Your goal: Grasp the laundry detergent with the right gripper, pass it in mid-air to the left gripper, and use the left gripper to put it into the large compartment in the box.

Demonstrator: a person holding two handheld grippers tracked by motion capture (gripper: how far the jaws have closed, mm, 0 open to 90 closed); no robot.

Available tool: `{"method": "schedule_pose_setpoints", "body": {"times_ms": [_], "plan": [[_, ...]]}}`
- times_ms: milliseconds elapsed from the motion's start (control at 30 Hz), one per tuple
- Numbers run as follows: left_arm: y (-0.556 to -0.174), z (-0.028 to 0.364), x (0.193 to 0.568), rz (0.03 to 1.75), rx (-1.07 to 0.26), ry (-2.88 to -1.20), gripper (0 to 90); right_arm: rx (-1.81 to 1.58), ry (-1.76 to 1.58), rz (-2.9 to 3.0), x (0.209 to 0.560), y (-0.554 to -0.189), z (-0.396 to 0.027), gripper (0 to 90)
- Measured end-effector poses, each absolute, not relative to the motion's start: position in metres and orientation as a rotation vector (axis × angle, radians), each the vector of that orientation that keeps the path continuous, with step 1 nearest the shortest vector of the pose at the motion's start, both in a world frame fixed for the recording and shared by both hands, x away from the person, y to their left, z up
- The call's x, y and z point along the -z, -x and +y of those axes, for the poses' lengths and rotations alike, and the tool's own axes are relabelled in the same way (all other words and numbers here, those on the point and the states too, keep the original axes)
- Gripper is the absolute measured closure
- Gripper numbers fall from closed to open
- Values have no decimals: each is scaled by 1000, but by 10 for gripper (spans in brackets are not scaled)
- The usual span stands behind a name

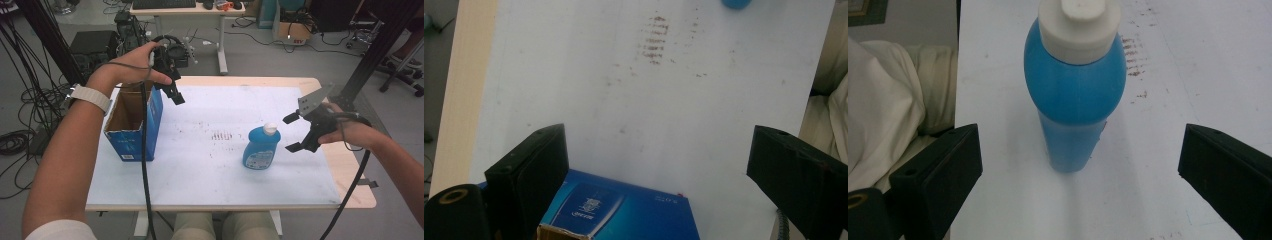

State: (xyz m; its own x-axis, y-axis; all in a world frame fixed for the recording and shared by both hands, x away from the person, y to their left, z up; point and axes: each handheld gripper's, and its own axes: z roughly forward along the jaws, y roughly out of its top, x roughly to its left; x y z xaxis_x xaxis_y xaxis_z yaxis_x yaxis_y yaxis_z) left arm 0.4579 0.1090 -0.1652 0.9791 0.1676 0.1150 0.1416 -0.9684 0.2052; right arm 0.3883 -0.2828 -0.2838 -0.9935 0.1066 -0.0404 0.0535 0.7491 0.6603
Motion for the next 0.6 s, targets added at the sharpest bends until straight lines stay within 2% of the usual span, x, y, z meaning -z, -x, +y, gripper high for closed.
{"method": "schedule_pose_setpoints", "body": {"times_ms": [600], "plan": [[-458, 111, 165, 242, -193, -2930, 100, -1212, -179, 2828, 305, -391, -295, 33]]}}
